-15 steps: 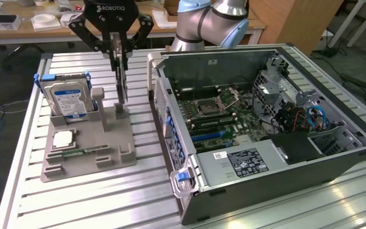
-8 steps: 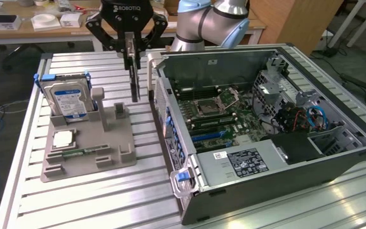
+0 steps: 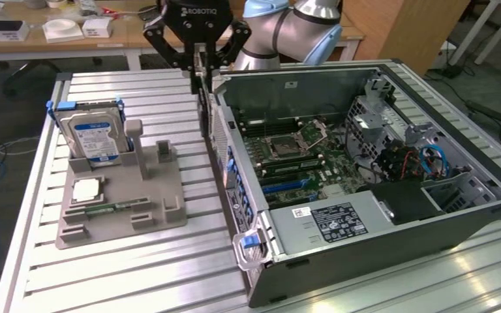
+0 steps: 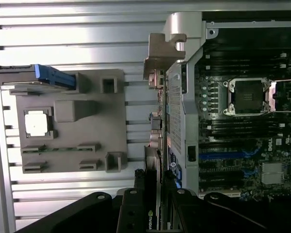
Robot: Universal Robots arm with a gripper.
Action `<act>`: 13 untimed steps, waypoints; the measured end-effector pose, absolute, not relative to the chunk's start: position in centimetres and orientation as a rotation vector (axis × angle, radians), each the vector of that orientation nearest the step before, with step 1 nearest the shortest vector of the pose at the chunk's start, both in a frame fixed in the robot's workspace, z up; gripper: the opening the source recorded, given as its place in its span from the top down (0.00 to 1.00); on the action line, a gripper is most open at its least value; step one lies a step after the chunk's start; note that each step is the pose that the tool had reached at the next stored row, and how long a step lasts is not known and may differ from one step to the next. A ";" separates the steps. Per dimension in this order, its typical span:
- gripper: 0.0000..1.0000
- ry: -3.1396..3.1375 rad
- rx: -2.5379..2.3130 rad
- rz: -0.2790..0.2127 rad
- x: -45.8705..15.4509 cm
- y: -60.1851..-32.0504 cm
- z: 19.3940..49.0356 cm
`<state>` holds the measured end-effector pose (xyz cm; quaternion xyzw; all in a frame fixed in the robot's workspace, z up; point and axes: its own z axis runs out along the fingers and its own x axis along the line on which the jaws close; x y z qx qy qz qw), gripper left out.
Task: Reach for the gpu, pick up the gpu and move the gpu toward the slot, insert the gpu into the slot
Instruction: 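Pick up the gpu and move the gpu toward the slot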
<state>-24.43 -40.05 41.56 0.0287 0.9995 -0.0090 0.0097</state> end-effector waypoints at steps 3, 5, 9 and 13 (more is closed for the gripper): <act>0.74 3.122 0.088 -0.028 -23.3 -40.1 41.6; 0.74 3.123 0.086 -0.027 -22.6 -40.1 41.6; 0.74 3.124 0.081 -0.025 -21.2 -40.1 41.6; 0.74 3.126 0.077 -0.024 -19.8 -40.1 41.6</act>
